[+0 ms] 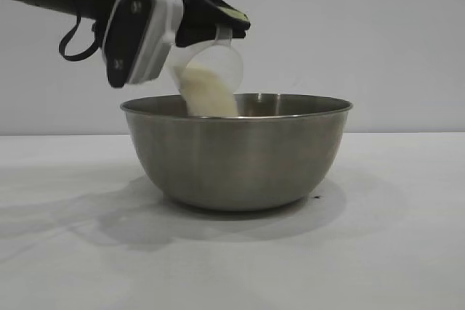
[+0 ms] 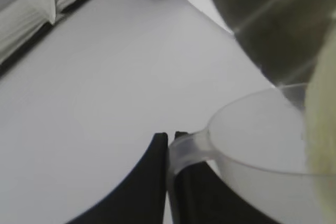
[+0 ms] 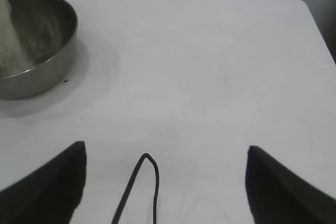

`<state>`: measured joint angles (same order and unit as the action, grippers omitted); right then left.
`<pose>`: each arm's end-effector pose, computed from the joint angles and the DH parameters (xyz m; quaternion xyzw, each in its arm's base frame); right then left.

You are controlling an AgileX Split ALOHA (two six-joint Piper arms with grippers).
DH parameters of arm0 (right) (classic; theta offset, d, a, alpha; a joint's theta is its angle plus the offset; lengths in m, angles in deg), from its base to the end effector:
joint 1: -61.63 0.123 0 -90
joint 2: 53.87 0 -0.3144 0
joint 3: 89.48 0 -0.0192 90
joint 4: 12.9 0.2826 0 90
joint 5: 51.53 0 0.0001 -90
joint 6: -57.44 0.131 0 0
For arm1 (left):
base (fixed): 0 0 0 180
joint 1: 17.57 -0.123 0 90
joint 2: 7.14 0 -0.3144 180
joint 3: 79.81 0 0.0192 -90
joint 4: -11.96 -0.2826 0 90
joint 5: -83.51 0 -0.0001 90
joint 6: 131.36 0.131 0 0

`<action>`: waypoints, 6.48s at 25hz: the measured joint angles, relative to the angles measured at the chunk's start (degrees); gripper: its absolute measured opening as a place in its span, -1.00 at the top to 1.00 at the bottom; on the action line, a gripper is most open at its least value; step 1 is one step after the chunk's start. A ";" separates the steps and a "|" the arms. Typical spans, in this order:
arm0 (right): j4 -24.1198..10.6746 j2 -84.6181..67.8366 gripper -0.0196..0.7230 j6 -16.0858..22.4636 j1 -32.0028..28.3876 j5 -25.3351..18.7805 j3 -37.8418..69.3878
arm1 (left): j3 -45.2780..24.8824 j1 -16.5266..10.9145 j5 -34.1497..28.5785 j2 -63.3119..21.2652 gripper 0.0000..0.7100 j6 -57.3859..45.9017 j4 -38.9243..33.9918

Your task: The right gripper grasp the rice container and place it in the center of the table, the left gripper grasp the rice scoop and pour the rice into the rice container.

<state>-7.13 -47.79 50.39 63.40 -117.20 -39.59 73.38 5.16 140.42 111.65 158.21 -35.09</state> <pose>0.0216 0.0127 0.2621 -0.0713 0.8691 0.0277 0.4887 0.3647 -0.2398 0.1594 0.7444 -0.0989 0.3941 0.5298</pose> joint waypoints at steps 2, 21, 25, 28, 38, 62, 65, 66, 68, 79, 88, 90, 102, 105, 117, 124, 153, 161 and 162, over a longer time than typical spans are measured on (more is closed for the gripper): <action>0.00 0.00 -0.58 0.00 0.00 0.00 0.00 | 0.00 0.00 0.10 0.27 1.00 2.70 0.00; 0.00 0.00 -0.58 0.00 0.00 0.00 0.00 | 0.00 0.00 2.24 0.27 1.00 11.34 -2.42; 0.00 0.00 -0.58 0.00 0.00 0.00 0.00 | 0.00 0.00 2.24 0.27 1.00 11.34 -2.06; 0.00 0.00 -0.58 0.00 0.00 0.00 0.00 | 0.00 0.00 3.82 0.27 1.00 10.15 0.29; 0.00 0.00 -0.58 0.00 0.00 0.00 0.00 | 0.00 0.00 8.09 0.27 1.00 -20.32 14.90; 0.00 0.00 -0.58 0.00 0.00 0.00 0.00 | -10.70 0.11 8.19 0.27 1.00 -91.06 76.16; 0.00 0.00 -0.58 0.00 0.00 0.00 0.00 | -14.35 0.11 8.19 0.86 1.00 -95.74 76.16; 0.00 0.00 -0.58 0.00 0.00 0.00 0.00 | -15.29 0.11 8.19 1.38 1.00 -96.87 76.16; 0.00 0.00 -0.58 0.00 0.00 0.00 0.00 | -16.18 0.11 8.19 2.76 1.00 -97.92 76.16; 0.00 0.00 -0.58 0.00 0.00 0.00 0.00 | -16.53 -3.85 8.19 9.48 1.00 -103.68 71.09; 0.00 0.00 -0.58 0.00 0.00 0.00 0.00 | -16.53 -4.92 8.19 10.67 0.87 -104.80 67.13; 0.00 0.00 -0.58 0.00 0.00 0.00 0.00 | -16.53 -4.92 8.19 10.67 0.70 -104.80 67.03; 0.00 0.00 -0.58 0.00 0.00 0.00 0.00 | -27.01 -4.92 8.23 5.08 0.17 -104.85 66.22; 0.00 0.00 -0.58 0.00 0.00 0.00 0.00 | -30.94 -4.92 8.23 0.97 0.17 -104.85 63.40; 0.00 0.00 -0.58 0.00 0.00 0.00 0.00 | -37.01 -4.92 -10.22 -22.45 0.17 -104.54 57.97; 0.00 0.00 -0.58 0.00 0.00 0.00 0.00 | -37.36 -4.92 -26.18 -39.94 0.17 -107.24 56.48; 0.00 0.00 -0.58 0.00 0.00 0.00 0.00 | -9.80 -4.92 -119.36 -95.53 -0.48 -107.28 51.75; 0.00 0.00 -0.58 0.00 0.00 0.00 0.00 | -11.32 -4.92 -128.24 -104.77 -0.48 -107.28 46.99; 0.00 0.00 -0.58 0.00 0.00 0.00 0.00 | -12.52 -4.92 -128.36 -105.80 -0.48 -107.28 46.99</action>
<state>-7.13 -47.79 50.39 63.40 -117.20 -39.59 60.86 0.24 12.05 5.85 50.93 11.89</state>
